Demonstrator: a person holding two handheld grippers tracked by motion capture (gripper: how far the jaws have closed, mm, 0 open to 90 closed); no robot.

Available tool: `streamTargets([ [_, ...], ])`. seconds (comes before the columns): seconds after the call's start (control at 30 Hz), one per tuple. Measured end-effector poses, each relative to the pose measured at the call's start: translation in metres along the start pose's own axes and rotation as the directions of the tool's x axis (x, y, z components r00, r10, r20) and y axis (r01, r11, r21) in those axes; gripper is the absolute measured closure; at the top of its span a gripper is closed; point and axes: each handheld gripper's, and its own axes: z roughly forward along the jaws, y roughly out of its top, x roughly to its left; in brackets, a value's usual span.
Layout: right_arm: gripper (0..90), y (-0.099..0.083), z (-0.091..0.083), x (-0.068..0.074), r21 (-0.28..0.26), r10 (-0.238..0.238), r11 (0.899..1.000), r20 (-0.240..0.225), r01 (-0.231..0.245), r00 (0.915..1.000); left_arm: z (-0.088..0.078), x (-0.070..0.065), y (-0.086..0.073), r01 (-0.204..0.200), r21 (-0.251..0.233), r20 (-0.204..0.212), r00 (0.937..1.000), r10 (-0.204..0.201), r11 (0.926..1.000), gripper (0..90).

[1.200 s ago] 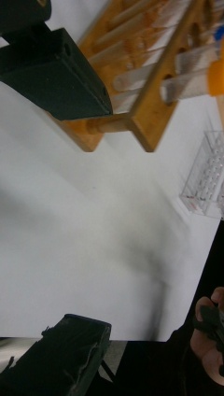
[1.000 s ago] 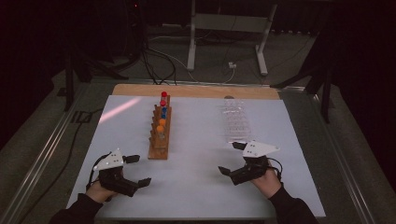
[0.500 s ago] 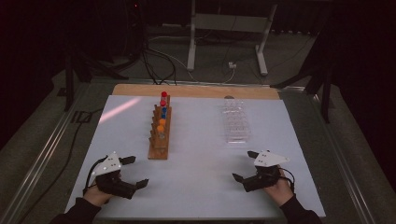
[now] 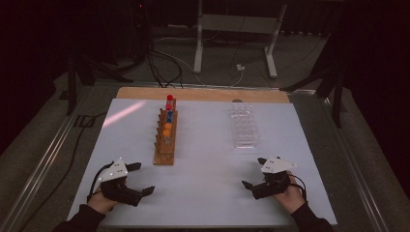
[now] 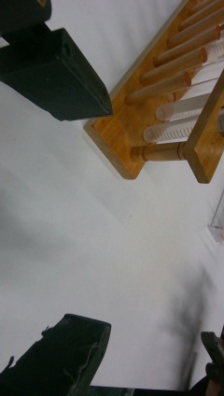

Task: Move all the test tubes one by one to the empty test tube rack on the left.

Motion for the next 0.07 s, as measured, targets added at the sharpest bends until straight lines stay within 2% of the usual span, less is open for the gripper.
streamTargets([
  [0.07,0.8,0.0004,-0.0006,0.0002,-0.002,0.002,1.0,0.002,-0.002,1.0,-0.0005,-0.0002,0.0003,-0.001,-0.004,0.0,1.0,0.001,1.0,1.6],
])
